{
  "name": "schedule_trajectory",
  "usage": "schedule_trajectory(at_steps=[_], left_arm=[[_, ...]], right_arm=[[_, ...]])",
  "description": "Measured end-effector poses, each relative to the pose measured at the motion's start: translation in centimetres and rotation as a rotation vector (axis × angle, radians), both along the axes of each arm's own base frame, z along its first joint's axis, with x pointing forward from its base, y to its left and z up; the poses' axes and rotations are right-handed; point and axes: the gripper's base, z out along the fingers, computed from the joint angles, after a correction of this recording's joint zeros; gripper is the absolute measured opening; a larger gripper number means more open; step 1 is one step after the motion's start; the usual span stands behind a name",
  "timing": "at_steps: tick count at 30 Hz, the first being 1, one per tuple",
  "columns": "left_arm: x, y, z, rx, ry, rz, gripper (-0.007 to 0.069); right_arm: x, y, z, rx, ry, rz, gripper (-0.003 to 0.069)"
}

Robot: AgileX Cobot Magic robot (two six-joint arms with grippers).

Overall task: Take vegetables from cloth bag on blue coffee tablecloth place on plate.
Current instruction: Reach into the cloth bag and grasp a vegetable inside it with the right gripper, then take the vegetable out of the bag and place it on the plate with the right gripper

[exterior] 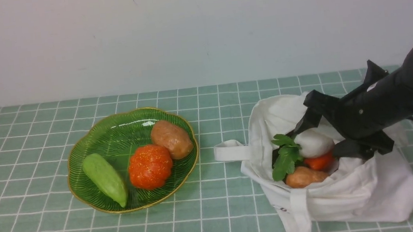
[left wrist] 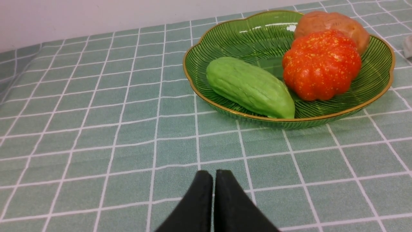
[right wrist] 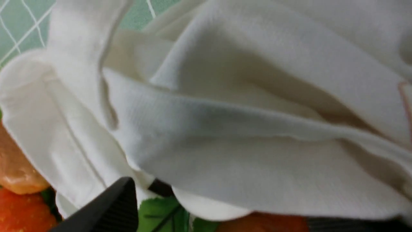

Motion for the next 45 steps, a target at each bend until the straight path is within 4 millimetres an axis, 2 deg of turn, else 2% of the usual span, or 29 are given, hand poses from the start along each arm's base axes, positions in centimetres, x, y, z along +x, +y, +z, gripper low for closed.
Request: schedule_trajectory(at_steps=[9, 12, 15, 20, 24, 29, 33, 41, 45], left_arm=[[0.0, 0.0, 0.0, 0.000, 0.000, 0.000, -0.0008], [0.0, 0.0, 0.0, 0.000, 0.000, 0.000, -0.0008], [0.0, 0.0, 0.0, 0.000, 0.000, 0.000, -0.0008], [0.0, 0.0, 0.0, 0.000, 0.000, 0.000, -0.0008], [0.0, 0.0, 0.0, 0.000, 0.000, 0.000, -0.0008], [0.0, 0.0, 0.0, 0.000, 0.000, 0.000, -0.0008], [0.0, 0.0, 0.0, 0.000, 0.000, 0.000, -0.0008], [0.0, 0.0, 0.0, 0.000, 0.000, 0.000, -0.0008], [0.0, 0.0, 0.0, 0.000, 0.000, 0.000, -0.0008]], right_arm=[[0.8, 0.1, -1.9, 0.022, 0.024, -0.057, 0.0636], [1.0, 0.2, -2.3, 0.028, 0.033, -0.068, 0.0603], [1.0, 0.2, -2.4, 0.029, 0.028, -0.059, 0.0528], [0.8, 0.4, -2.4, 0.026, 0.032, -0.012, 0.0522], [0.4, 0.5, -1.7, 0.039, 0.032, 0.051, 0.0522], [-1.3, 1.0, 1.7, 0.083, -0.008, 0.181, 0.0522], [-2.5, 1.2, 3.2, 0.107, 0.001, 0.253, 0.0522], [-3.7, 1.1, 2.4, -0.030, 0.075, 0.414, 0.0522], [-4.5, 2.1, 2.0, -0.161, 0.072, 0.542, 0.0522]])
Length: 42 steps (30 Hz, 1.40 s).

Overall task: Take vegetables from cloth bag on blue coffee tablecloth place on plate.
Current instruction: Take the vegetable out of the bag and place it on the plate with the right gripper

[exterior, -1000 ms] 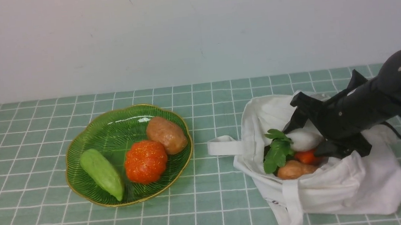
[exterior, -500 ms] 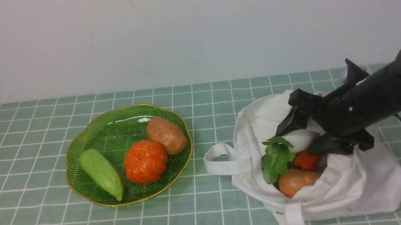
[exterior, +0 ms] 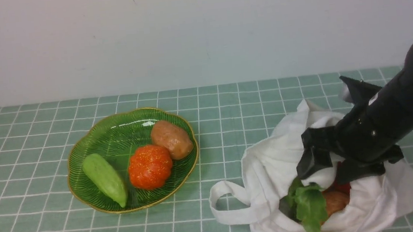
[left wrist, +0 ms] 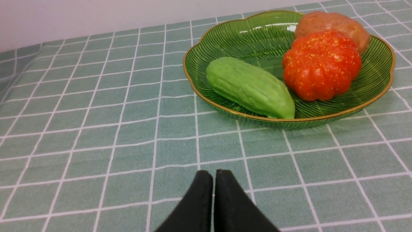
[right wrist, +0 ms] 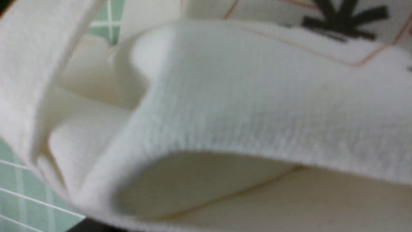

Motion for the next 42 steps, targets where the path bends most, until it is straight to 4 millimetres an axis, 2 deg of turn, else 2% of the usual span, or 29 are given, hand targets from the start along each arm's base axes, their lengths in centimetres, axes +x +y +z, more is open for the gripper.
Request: schedule_trajectory(at_steps=[5, 12, 16, 20, 24, 25, 27, 28, 30, 34, 35, 39, 42], left_arm=[[0.0, 0.0, 0.0, 0.000, 0.000, 0.000, -0.0008], [0.0, 0.0, 0.0, 0.000, 0.000, 0.000, -0.0008], [0.0, 0.0, 0.0, 0.000, 0.000, 0.000, -0.0008], [0.0, 0.0, 0.0, 0.000, 0.000, 0.000, -0.0008], [0.0, 0.0, 0.0, 0.002, 0.000, -0.001, -0.0008], [0.0, 0.0, 0.0, 0.004, 0.000, -0.001, -0.0008], [0.0, 0.0, 0.0, 0.004, 0.000, -0.001, -0.0008], [0.0, 0.0, 0.0, 0.005, 0.000, -0.002, -0.0008], [0.0, 0.0, 0.0, 0.006, 0.000, -0.002, -0.0008], [0.0, 0.0, 0.0, 0.006, 0.000, -0.002, -0.0008], [0.0, 0.0, 0.0, 0.006, 0.000, -0.002, -0.0008], [0.0, 0.0, 0.0, 0.006, 0.000, -0.002, -0.0008], [0.0, 0.0, 0.0, 0.006, 0.000, -0.002, -0.0008]], right_arm=[[-0.6, 1.1, -0.3, -0.118, -0.042, 0.115, 0.0524], [-0.5, 1.7, -0.4, -0.164, -0.082, 0.102, 0.0645], [-0.2, 1.8, -1.2, -0.179, -0.073, 0.092, 0.0643], [0.1, 1.7, -1.9, -0.204, -0.065, 0.086, 0.0548], [0.4, 1.7, -2.0, -0.204, -0.083, 0.051, 0.0308], [0.3, 1.7, -2.0, -0.207, -0.077, 0.055, 0.0157], [0.1, 1.6, -1.9, -0.211, -0.064, 0.070, 0.0054], [0.1, 1.6, -1.9, -0.211, -0.062, 0.070, 0.0054], [-0.8, 1.5, -1.1, -0.204, -0.018, 0.087, 0.0000], [-2.1, 1.2, 0.6, -0.195, 0.012, 0.101, -0.0005], [-2.8, 0.9, 1.7, -0.189, 0.014, 0.108, -0.0005], [-4.5, 0.5, 3.9, -0.168, 0.023, 0.126, -0.0005], [-5.4, 0.4, 4.7, -0.149, 0.040, 0.142, -0.0005]])
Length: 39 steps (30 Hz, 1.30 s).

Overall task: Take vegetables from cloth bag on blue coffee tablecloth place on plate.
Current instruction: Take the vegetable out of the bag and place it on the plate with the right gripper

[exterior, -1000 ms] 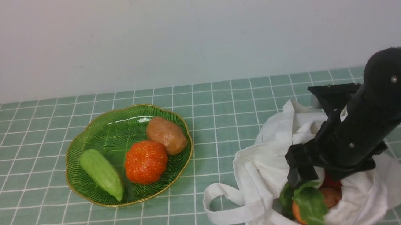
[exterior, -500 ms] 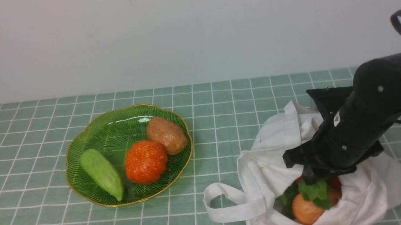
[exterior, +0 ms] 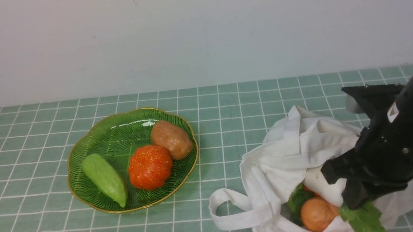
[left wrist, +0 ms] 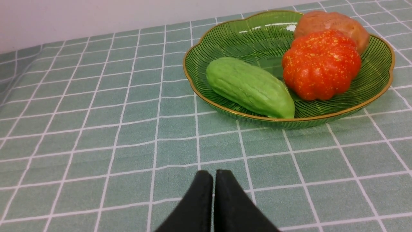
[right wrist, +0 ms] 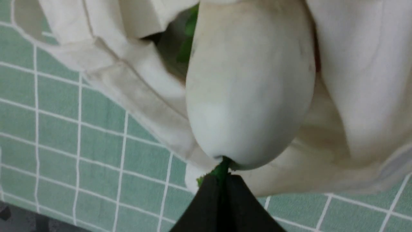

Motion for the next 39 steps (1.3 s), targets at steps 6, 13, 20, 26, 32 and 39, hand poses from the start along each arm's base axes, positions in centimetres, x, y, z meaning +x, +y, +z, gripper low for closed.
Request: schedule_trajectory(at_steps=[6, 13, 20, 26, 32, 39], left_arm=[[0.0, 0.0, 0.0, 0.000, 0.000, 0.000, -0.0008], [0.0, 0.0, 0.0, 0.000, 0.000, 0.000, -0.0008], [0.0, 0.0, 0.0, 0.000, 0.000, 0.000, -0.0008], [0.0, 0.0, 0.0, 0.000, 0.000, 0.000, -0.0008], [0.0, 0.0, 0.0, 0.001, 0.000, 0.000, -0.0008], [0.0, 0.0, 0.0, 0.001, 0.000, 0.000, -0.0008]], right_arm=[[-2.0, 0.6, 2.4, 0.065, -0.066, 0.067, -0.0005], [-4.9, 0.1, 6.5, 0.183, -0.167, 0.072, -0.0006], [-2.9, 2.3, 10.8, 0.342, -0.266, 0.152, -0.0006], [1.3, 6.6, 11.4, 0.369, -0.283, 0.259, -0.0006], [6.4, 14.8, 7.7, 0.370, -0.238, 0.363, -0.0006], [11.7, 20.5, 3.3, 0.343, -0.298, 0.395, 0.0004]])
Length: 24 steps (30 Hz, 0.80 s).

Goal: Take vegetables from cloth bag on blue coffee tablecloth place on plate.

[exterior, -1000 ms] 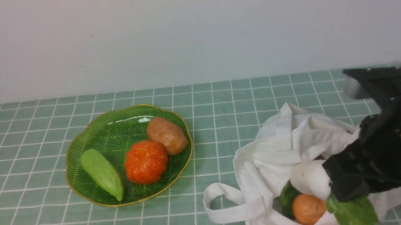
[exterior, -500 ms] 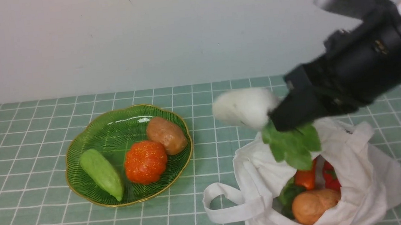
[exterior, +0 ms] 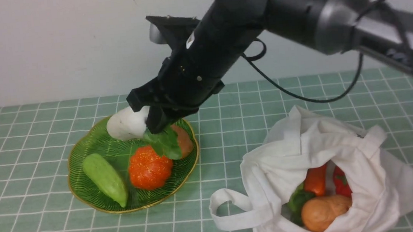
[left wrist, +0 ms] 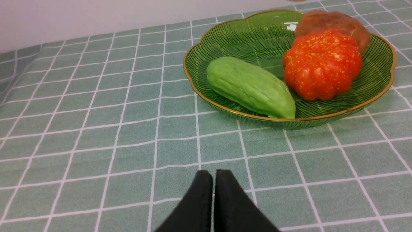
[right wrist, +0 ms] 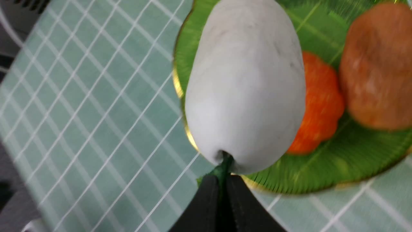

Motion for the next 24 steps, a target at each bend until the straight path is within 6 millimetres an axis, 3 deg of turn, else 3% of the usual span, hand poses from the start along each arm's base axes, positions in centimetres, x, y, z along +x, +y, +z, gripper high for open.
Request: schedule_trajectory(at_steps=[8, 12, 15, 16, 18, 20, 22, 23, 24], left_arm=[[0.0, 0.0, 0.0, 0.000, 0.000, 0.000, -0.0008], [0.0, 0.0, 0.0, 0.000, 0.000, 0.000, -0.0008], [0.0, 0.0, 0.0, 0.000, 0.000, 0.000, -0.0008], [0.0, 0.0, 0.0, 0.000, 0.000, 0.000, -0.0008], [0.0, 0.0, 0.0, 0.000, 0.000, 0.000, -0.0008], [0.0, 0.0, 0.0, 0.000, 0.000, 0.000, -0.0008], [0.0, 0.0, 0.0, 0.000, 0.000, 0.000, -0.0008], [0.0, 0.0, 0.0, 0.000, 0.000, 0.000, -0.0008], [0.0, 0.0, 0.0, 0.000, 0.000, 0.000, -0.0008]], right_arm=[[3.8, 2.3, -4.2, -0.004, -0.048, -0.063, 0.0105], [4.7, 3.1, -6.3, -0.003, -0.026, -0.067, 0.0276], [4.6, 3.1, -6.0, -0.020, -0.015, -0.047, 0.0407], [4.6, 3.1, -5.9, -0.021, -0.012, -0.046, 0.0415], [4.4, 2.5, -3.6, -0.046, -0.034, -0.045, 0.0483], [4.4, 1.8, -0.9, -0.059, -0.115, -0.066, 0.0475], [4.1, 0.5, 2.4, -0.077, -0.218, -0.108, 0.0417], [3.4, -0.7, 5.3, -0.074, -0.282, -0.137, 0.0340], [2.8, -1.4, 7.0, -0.067, -0.308, -0.150, 0.0286]])
